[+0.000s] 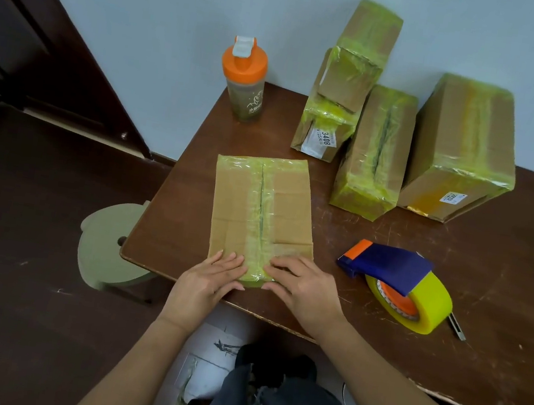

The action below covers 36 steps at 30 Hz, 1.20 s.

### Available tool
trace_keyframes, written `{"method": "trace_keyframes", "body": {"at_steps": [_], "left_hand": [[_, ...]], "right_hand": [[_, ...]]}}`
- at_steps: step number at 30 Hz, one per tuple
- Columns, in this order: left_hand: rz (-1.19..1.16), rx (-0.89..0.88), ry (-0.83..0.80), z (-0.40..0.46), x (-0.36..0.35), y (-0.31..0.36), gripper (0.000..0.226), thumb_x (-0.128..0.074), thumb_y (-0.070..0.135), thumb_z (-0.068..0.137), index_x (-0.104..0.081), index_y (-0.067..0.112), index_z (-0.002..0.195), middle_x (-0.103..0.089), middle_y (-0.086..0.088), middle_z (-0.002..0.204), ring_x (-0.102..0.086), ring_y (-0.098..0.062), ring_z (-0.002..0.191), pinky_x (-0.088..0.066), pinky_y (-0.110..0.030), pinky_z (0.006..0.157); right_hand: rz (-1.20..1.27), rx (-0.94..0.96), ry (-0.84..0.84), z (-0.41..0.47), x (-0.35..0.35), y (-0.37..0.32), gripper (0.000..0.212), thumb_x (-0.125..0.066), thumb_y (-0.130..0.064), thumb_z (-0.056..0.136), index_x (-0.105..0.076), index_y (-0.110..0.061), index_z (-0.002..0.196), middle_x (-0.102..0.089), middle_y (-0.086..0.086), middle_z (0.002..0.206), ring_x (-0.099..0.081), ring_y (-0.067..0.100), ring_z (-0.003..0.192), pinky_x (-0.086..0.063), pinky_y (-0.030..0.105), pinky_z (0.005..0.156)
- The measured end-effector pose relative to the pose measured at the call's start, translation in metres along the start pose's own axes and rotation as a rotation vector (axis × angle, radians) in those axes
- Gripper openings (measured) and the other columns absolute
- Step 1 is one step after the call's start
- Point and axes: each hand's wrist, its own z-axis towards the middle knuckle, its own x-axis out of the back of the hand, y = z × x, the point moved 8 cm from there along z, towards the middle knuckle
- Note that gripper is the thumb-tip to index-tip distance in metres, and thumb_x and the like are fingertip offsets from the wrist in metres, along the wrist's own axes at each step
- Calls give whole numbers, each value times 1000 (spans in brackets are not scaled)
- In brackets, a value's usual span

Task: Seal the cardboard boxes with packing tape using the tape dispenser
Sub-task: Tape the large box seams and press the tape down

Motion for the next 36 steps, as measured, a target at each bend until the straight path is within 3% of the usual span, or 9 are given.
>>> {"method": "trace_keyframes", "body": {"at_steps": [4, 9, 12, 16, 22, 27, 29, 33, 36], "left_hand": [[98, -117, 44, 0, -2, 3, 31, -56, 27, 91, -74, 5, 104, -71, -8, 111, -67, -17, 104, -43, -30, 104], [151, -139, 70, 0, 0, 9, 26, -60, 23, 90, -75, 5, 101, -72, -7, 108, -69, -16, 101, -48, -31, 99], [153, -116, 42, 1, -2, 8, 29, -63, 32, 89, -74, 11, 106, -71, -5, 113, -68, -14, 102, -52, -32, 95], [191, -105, 15, 6, -6, 6, 33, -57, 38, 88, -76, 16, 103, -72, -3, 111, -70, -14, 96, -58, -33, 83], [138, -46, -73, 8, -6, 1, 37, -54, 43, 87, -75, 20, 107, -70, 2, 114, -68, -11, 101, -55, -27, 88], [104, -9, -143, 10, -5, -1, 46, -46, 54, 88, -72, 24, 112, -68, 5, 119, -66, -9, 106, -54, -27, 90], [102, 5, -152, 11, -4, -2, 48, -39, 55, 93, -72, 26, 112, -68, 6, 119, -66, -8, 106, -54, -26, 90], [78, 47, -193, 12, -4, -6, 38, -49, 47, 88, -71, 29, 114, -66, 8, 121, -65, -10, 107, -56, -29, 88], [95, 54, -206, 13, -3, -6, 37, -50, 47, 87, -71, 30, 113, -66, 9, 120, -66, -10, 106, -58, -30, 83]], "right_hand": [[-157, 146, 34, -4, -6, -7, 21, -57, -33, 98, -72, -18, 99, -69, -5, 101, -65, 14, 89, -56, 28, 60], [-184, 153, 42, -4, -8, -12, 17, -61, -31, 96, -71, -18, 98, -69, -3, 101, -65, 16, 89, -56, 29, 62], [-197, 139, -30, 2, -7, -14, 27, -59, -48, 92, -68, -23, 97, -66, -6, 95, -62, 15, 84, -52, 27, 54], [-241, 68, -32, 9, -8, -16, 24, -55, -45, 90, -66, -25, 81, -60, -9, 81, -57, 13, 74, -40, 24, 42], [-219, 15, -119, 13, -8, -16, 25, -53, -49, 85, -63, -26, 79, -57, -11, 82, -56, 14, 77, -39, 25, 40], [-174, -38, -207, 16, -8, -14, 28, -73, -51, 75, -61, -26, 79, -56, -11, 84, -58, 16, 80, -41, 26, 41], [-173, -48, -229, 16, -8, -15, 27, -70, -52, 76, -60, -27, 79, -55, -12, 84, -58, 16, 81, -40, 26, 42], [-152, -43, -258, 20, -2, -17, 31, -57, -58, 79, -62, -27, 80, -55, -13, 86, -57, 15, 84, -39, 24, 44], [-169, -29, -267, 21, -1, -19, 28, -62, -55, 80, -62, -27, 79, -54, -13, 85, -57, 14, 83, -37, 24, 42]]}}
